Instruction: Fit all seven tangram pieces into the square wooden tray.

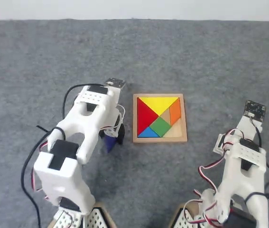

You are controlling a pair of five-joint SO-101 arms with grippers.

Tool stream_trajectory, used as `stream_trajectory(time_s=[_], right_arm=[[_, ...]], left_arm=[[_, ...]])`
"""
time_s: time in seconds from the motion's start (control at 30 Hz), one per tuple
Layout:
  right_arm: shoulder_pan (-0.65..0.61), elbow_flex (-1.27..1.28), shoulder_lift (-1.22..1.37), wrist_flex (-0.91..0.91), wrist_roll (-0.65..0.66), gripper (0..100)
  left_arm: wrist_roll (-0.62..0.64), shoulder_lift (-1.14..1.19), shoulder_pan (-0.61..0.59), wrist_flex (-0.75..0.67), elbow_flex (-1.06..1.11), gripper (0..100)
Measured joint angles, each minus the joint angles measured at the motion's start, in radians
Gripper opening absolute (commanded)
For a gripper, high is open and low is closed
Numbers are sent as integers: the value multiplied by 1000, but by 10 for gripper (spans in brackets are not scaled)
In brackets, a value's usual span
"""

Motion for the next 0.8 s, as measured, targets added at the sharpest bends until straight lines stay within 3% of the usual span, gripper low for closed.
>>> stream_trajectory(time_s=[0.17,0.43,0.8], right_arm=[[0,0,0,0,0,104],[0,0,0,0,0,104],[0,0,0,0,0,104]], left_arm=[[-8,2,6,0,-8,235],[-6,2,35,0,-15,130],[-140,20,37,-43,-61,160]])
